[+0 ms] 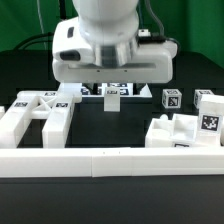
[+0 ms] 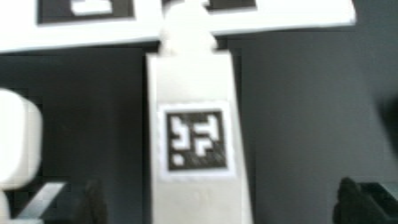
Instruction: Assemble chair
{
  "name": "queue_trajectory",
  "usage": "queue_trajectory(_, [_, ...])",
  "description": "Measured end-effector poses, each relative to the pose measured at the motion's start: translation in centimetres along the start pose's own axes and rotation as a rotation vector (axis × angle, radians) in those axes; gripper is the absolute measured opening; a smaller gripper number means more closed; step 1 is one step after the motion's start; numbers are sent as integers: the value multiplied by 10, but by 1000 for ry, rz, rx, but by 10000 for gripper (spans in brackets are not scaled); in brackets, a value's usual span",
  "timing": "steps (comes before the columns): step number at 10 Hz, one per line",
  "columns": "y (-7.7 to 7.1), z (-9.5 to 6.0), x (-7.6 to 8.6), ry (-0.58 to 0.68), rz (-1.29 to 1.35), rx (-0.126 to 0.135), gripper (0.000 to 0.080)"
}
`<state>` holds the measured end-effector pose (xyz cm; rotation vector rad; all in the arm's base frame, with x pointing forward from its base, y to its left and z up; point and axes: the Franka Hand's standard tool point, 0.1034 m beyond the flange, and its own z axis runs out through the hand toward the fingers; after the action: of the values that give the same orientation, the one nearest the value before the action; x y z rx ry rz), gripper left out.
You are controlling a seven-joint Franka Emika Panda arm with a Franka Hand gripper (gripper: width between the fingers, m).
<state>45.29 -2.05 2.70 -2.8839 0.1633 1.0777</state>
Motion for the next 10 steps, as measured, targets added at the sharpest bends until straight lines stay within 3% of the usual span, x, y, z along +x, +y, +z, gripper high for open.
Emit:
queue_trajectory(2, [0, 4, -3, -139, -2, -13, 649])
queue_trajectory(5, [-2, 12, -3, -320, 11, 13, 649])
queue_trajectory(7, [-3, 16, 5, -336, 23, 39, 649])
queue_trajectory(10, [-5, 17, 8, -325, 42, 28, 649])
